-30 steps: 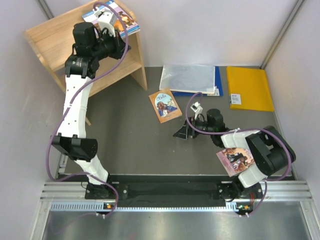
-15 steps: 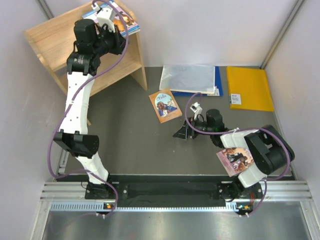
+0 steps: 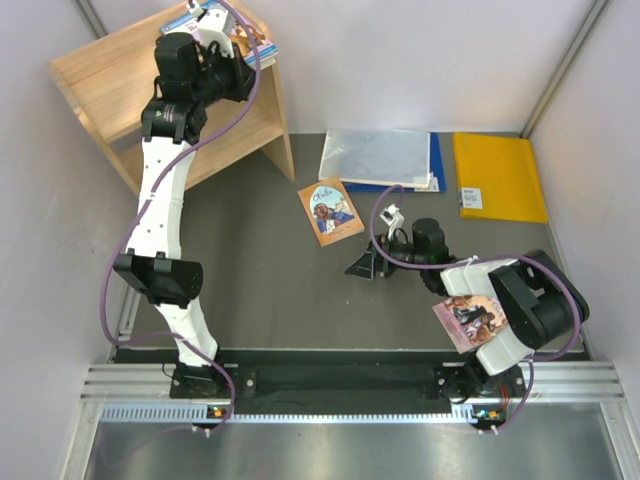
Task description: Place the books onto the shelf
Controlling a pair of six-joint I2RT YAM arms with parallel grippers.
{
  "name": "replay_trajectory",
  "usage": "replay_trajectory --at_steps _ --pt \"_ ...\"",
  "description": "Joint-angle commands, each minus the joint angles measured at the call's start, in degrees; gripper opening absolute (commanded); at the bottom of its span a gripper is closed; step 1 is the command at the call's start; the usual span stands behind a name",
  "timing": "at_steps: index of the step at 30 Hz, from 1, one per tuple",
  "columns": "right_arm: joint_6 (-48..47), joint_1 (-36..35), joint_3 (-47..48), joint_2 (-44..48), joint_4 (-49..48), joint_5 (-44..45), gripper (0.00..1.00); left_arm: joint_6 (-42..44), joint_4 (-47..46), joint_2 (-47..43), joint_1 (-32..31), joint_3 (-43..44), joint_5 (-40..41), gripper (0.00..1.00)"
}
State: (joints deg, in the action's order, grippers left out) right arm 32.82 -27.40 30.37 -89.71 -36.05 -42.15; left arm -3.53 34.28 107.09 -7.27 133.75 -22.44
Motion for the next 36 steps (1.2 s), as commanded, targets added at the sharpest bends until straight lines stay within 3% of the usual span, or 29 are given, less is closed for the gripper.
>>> replay_trajectory --at_steps 1,6,10,15,19,22,27,31,36 --pt "-0.04 -0.82 0.3 -0.73 -3.85 -1.09 0.88 -0.16 -4.66 0.75 0.15 2.13 2.22 0.0" --pt "0.23 -0.99 0.04 -1.17 -4.46 -1.09 0.88 -0.77 -6.68 0.14 0.15 2.21 -0.84 0.0" --pt "0.23 -1.08 0.39 -1.43 -4.55 -0.83 0.88 -1.48 -7.82 -1.35 -0.81 1.69 -9.0 0.0" --pt "-1.26 -1.08 1.53 -0.73 -1.32 0.93 0.88 -2.1 -10.98 -5.57 -5.03 -4.36 -13.95 0.0" --pt "-5.82 -1.08 5.56 0.06 5.45 3.74 0.88 1.31 -9.07 -9.0 -12.31 -10.52 -10.01 0.0" --pt "-8.9 -0.99 8.64 0.5 11.78 8.9 0.88 3.09 -8.79 -10.84 -16.18 -18.77 -1.5 0.0" --pt "-11.2 -0.2 12.69 0.15 21.1 18.76 0.89 -2.26 -16.69 -12.6 -16.73 -38.98 6.08 0.0" --pt "-11.81 1.82 15.32 -2.03 21.64 22.63 0.9 -5.43 -17.67 -10.16 -16.73 -47.69 13.45 0.0" --pt "-12.34 4.36 19.11 -7.57 16.92 22.91 0.9 -7.01 -19.42 -3.49 -16.73 -51.57 15.49 0.0"
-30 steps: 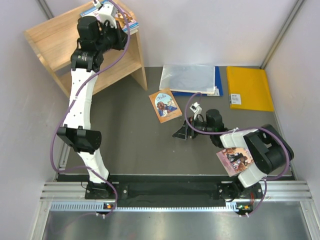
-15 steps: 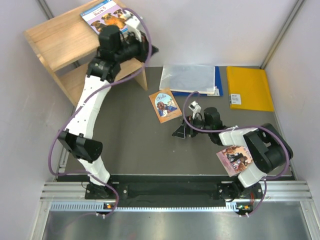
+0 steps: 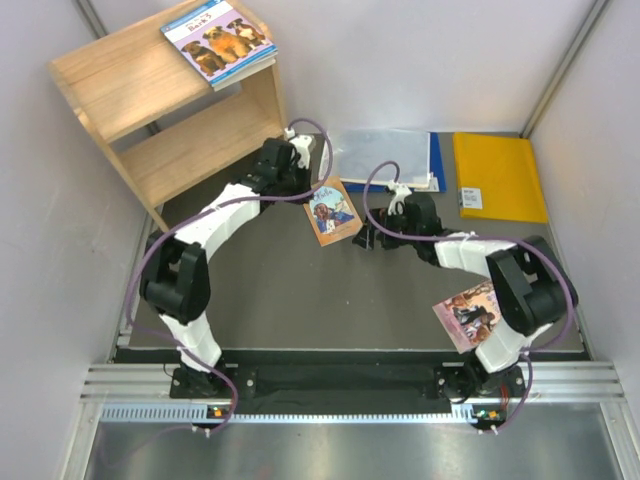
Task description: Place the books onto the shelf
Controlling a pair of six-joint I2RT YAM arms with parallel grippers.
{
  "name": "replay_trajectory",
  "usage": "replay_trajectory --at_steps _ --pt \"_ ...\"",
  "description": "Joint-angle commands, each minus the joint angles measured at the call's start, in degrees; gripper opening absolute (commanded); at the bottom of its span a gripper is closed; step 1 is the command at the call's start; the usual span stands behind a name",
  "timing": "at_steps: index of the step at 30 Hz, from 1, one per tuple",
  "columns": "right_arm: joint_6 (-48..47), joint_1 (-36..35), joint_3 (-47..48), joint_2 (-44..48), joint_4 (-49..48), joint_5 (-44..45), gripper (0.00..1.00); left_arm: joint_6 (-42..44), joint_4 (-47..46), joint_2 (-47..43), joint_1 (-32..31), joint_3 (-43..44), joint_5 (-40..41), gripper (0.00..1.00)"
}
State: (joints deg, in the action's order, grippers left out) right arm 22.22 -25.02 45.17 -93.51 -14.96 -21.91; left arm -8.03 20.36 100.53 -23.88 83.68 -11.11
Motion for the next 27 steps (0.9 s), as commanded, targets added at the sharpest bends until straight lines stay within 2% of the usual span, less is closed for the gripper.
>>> replay_trajectory --at_steps 1,6,11,17,21,24,26,27 --pt "-1.57 2.25 5.1 -6.39 -5.94 1.18 0.9 -3.04 -6.12 4.22 -0.12 -1.85 3.65 0.0" --pt "-0.34 3.22 8.53 -13.53 -14.37 -1.38 0.88 -4.54 -6.38 12.03 -0.12 -0.01 2.68 0.0" --pt "1.25 3.22 13.36 -19.33 -18.08 -1.46 0.88 -5.15 -6.74 16.71 -0.12 1.4 1.45 0.0" --pt "5.02 2.78 19.95 -25.74 -19.76 -6.2 0.87 -5.94 -7.09 22.42 -0.2 2.01 -0.57 0.0" --pt "4.33 0.59 25.31 -28.56 -15.55 -10.07 0.83 -6.56 -7.7 24.45 -0.47 2.01 -1.72 0.0" --pt "3.36 -1.35 26.81 -28.74 -13.61 -11.57 0.79 -6.47 -7.7 25.33 -0.73 2.63 -1.81 0.0" --pt "2.75 -2.31 27.6 -28.83 -12.21 -12.19 0.68 -6.47 -7.62 25.85 -0.82 2.8 -1.81 0.0" --pt "2.74 -2.49 28.04 -28.92 -12.11 -13.23 0.58 -6.21 -7.44 25.94 -0.82 2.81 -1.89 0.0"
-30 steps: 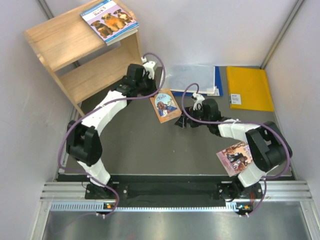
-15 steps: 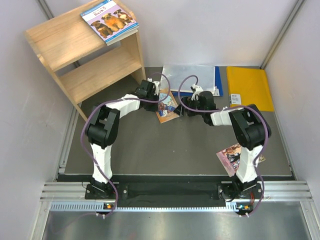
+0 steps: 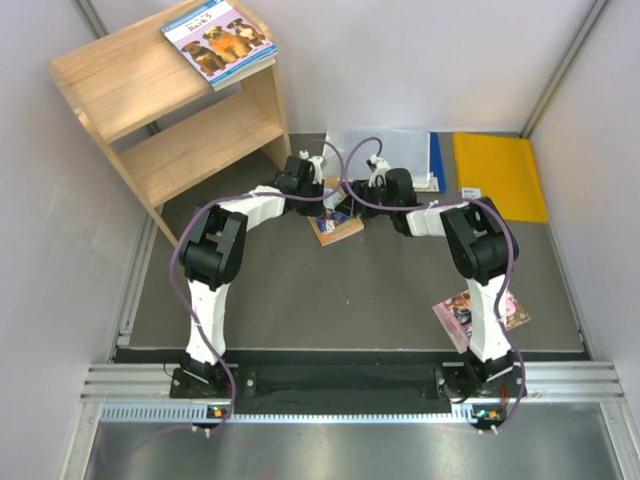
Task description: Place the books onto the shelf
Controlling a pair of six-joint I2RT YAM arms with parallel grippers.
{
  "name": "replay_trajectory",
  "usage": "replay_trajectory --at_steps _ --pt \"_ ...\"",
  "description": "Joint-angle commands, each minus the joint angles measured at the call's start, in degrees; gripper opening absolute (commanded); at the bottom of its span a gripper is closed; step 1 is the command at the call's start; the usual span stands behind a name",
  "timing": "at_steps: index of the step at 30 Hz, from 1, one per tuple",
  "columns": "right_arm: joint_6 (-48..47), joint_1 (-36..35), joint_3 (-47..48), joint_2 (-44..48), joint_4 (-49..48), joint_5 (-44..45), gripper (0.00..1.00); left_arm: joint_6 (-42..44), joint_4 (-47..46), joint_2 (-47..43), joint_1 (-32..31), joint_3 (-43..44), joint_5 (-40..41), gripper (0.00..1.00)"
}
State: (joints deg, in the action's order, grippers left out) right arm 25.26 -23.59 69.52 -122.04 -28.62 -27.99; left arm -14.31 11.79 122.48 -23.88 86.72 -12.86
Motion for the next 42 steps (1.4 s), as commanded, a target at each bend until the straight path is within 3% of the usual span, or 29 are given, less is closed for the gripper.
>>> replay_trajectory --at_steps 1,4,13,17,18,19,21,22,25,30,35,42 --pt "0.05 -3.83 3.78 -0.39 1.55 -7.52 0.34 0.15 1.22 4.0 -0.73 -0.41 0.12 0.0" --pt "1.55 -3.83 3.08 -0.39 1.11 -7.17 0.0 0.42 1.57 3.04 -0.82 -1.63 0.64 0.0" --pt "-0.82 -2.95 -3.41 4.7 1.2 -4.8 0.0 0.77 1.39 -13.82 -0.82 -12.88 6.35 0.03" --pt "-0.91 -1.28 -8.68 8.21 -0.2 -4.79 0.0 -2.82 -2.98 -27.86 -0.82 -22.87 7.94 0.29" --pt "-1.0 -1.02 -9.39 9.61 -0.55 -5.06 0.0 -3.7 -3.96 -30.43 -0.82 -24.82 8.29 0.4" --pt "-1.0 -0.93 -10.09 10.32 -0.73 -5.06 0.0 -4.58 -5.45 -33.06 -0.82 -26.93 8.03 0.62" --pt "-1.17 -0.49 -11.5 12.34 -0.73 -5.15 0.0 -7.92 -9.3 -40.8 -0.73 -33.0 8.47 0.81" --pt "-1.26 -0.31 -11.86 13.05 -0.73 -5.15 0.0 -9.15 -10.46 -43.17 -0.82 -35.02 8.21 0.98" --pt "-0.74 0.04 -12.91 15.25 -1.17 -5.32 0.0 -14.95 -16.7 -52.66 -0.73 -43.19 6.72 0.99" --pt "1.46 0.3 -12.74 18.32 -2.05 -6.37 0.0 -26.64 -31.54 -57.96 -0.82 -59.45 5.48 0.99" --pt "5.05 0.39 -12.12 20.87 -3.37 -8.66 0.0 -33.23 -47.35 -54.98 -1.08 -68.42 6.09 0.99" --pt "9.46 0.48 -13.18 24.83 -6.09 -11.91 0.0 -35.97 -60.55 -50.24 -1.26 -71.78 9.0 0.99"
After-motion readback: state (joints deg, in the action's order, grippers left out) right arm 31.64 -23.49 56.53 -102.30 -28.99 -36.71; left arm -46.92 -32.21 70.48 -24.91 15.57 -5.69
